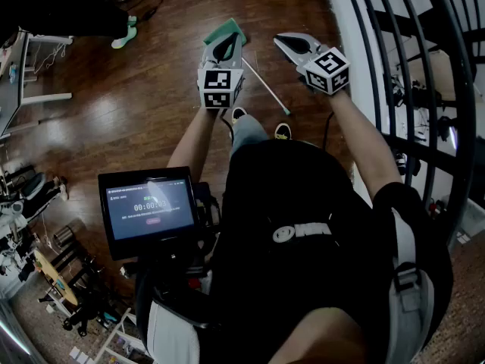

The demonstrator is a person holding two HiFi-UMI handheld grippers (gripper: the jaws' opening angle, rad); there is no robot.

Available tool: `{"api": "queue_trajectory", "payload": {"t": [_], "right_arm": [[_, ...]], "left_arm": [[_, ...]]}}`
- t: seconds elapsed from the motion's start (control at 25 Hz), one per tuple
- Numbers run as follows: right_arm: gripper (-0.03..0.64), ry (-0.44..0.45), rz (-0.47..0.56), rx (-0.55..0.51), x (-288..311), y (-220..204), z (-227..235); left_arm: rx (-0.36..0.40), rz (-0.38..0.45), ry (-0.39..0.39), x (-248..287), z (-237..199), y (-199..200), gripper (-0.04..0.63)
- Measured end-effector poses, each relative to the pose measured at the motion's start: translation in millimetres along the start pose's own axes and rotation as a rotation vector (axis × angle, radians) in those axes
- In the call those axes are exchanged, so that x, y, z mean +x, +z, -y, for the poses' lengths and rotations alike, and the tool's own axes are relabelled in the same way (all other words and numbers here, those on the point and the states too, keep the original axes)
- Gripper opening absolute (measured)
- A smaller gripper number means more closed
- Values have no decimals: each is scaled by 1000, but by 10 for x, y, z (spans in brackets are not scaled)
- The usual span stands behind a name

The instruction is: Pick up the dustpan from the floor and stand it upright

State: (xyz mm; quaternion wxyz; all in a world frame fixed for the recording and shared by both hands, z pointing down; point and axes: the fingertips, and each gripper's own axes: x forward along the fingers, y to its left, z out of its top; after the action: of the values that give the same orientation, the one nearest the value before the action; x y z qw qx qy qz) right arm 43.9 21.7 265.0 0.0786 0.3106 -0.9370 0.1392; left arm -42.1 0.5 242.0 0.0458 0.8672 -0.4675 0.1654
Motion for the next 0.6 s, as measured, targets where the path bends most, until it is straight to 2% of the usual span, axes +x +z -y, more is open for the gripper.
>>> {"api": "queue_trajectory", "payload": {"t": [0.2,0.36,0.6], "right_arm": [[3,9,-93,16,-64,-298,26],[3,-11,-216,41,-436,-490,37],[3,25,-347,0,-603,-749,-63]], "left_arm": [[4,-27,-7,-13,33,-110,20],[-74,-73,-26,-62,278,-188,20],[-163,-83,14,-176,262,-324,20]]}}
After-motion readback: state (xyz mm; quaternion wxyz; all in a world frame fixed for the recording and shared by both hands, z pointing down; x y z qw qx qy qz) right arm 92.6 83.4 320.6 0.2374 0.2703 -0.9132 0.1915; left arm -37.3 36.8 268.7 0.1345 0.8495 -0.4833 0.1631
